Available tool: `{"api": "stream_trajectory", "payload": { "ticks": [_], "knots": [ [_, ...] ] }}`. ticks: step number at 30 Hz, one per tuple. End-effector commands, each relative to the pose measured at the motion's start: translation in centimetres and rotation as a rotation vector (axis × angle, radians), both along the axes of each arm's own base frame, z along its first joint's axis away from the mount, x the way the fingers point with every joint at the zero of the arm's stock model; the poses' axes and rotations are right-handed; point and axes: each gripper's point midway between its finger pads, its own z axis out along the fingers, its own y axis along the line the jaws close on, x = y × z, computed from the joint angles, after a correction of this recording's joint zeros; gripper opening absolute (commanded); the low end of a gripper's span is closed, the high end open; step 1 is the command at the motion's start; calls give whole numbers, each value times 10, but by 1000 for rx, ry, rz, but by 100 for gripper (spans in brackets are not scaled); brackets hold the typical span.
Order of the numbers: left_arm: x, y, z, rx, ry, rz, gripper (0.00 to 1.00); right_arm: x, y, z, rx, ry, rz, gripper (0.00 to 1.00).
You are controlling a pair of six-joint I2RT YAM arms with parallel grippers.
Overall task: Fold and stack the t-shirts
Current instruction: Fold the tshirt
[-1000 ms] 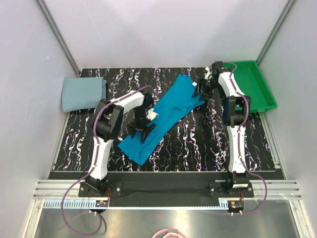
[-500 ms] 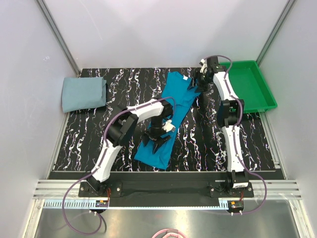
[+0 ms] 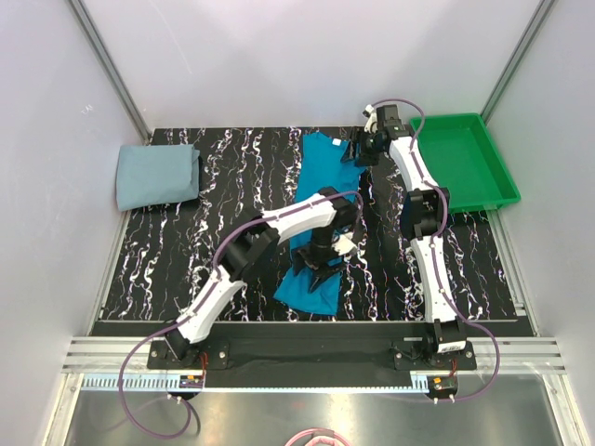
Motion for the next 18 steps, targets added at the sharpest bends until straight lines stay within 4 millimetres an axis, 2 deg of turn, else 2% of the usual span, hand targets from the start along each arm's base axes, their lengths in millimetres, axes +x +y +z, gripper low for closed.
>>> {"api": "stream_trajectory", "payload": {
  "ticks": [1,4,6,7,8,9,10,11,12,13,14,18],
  "knots": [
    [16,-37,-20,-124,-90,-48,80,24,5,25,5,-127,-20,67],
    [30,-34,-15,-108,-162,-68,81,25,-1,31,-12,-140,-21,68],
    [44,-27,-9,-82,-234,-83,83,26,-10,49,-21,-162,-36,68],
    [50,-27,2,-99,-271,-79,83,27,-15,56,-28,-173,-40,69],
    [56,-23,7,-89,-309,-85,84,28,-20,78,-37,-211,-48,69],
    [59,-19,11,-86,-323,-83,84,29,-26,91,-42,-234,-55,69],
    [62,-19,24,-106,-355,-83,85,31,-33,94,-42,-248,-64,69],
    [64,-16,29,-104,-371,-86,85,30,-37,131,-35,-311,-69,70],
    [65,-14,39,-117,-392,-86,85,32,-40,147,-30,-356,-73,70],
    [65,-12,43,-114,-402,-89,85,25,-40,146,-25,-334,-66,70],
    [67,-10,48,-113,-422,-91,85,18,-38,173,-11,-371,-57,70],
    [67,6,72,-110,-488,-101,86,-11,-21,197,105,-300,-27,70]
  ]
}}
